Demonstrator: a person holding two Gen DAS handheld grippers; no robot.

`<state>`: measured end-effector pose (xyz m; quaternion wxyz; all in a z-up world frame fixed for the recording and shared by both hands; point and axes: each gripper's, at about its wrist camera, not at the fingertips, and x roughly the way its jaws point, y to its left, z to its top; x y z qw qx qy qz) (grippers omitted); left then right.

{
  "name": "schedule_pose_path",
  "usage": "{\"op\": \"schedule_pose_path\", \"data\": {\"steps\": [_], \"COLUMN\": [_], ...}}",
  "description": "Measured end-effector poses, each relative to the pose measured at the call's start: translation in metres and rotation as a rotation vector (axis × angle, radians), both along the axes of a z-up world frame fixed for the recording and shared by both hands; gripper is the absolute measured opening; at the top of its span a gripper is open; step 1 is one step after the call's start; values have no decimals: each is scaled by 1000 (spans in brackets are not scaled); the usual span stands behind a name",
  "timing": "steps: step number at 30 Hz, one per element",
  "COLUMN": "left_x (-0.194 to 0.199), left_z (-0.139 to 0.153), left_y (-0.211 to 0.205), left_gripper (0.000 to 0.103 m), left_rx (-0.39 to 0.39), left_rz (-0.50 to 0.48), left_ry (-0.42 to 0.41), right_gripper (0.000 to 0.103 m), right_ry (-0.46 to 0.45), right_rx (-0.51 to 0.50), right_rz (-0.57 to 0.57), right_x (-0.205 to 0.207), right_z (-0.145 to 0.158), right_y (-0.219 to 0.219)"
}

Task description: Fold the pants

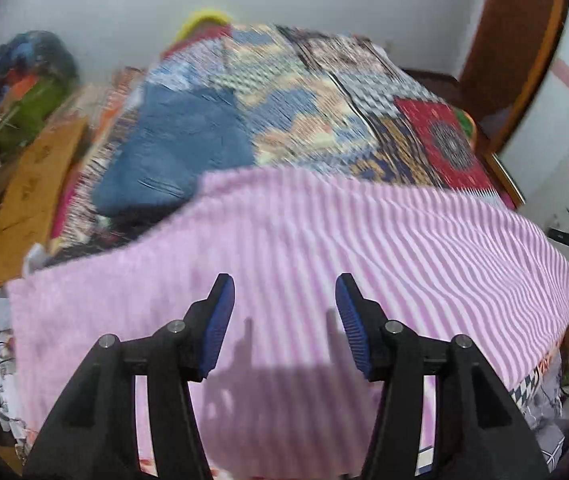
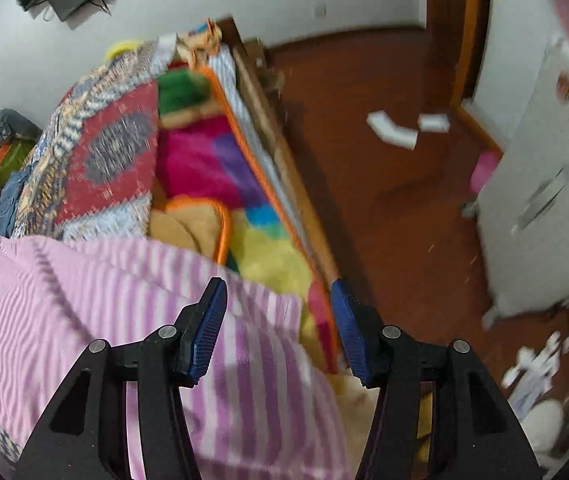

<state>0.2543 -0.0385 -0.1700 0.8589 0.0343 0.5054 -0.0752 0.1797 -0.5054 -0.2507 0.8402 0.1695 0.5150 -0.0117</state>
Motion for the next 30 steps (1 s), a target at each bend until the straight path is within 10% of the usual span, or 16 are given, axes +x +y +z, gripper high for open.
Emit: {"op": "schedule_pose_path", "data": {"steps": [16,21,30], "left_x": [-7,-5,-10], "left_z": [-49,-34,17], "left_y": [-13,-23,-106], "left_gripper": [54,54,54], "left_rx": [12,23,-36], "left_rz": [-26,-53,-189], "left_ry": [123,105,26], "right_gripper": [42,42,42], "right_ry": [30,35,-91], "right_rx": [166,-22,-45], "right_rz": [107,113,10], "right_x": [-27,-62,-147], "right_z": [-9,9,55], "right_y": [8,18,19]}}
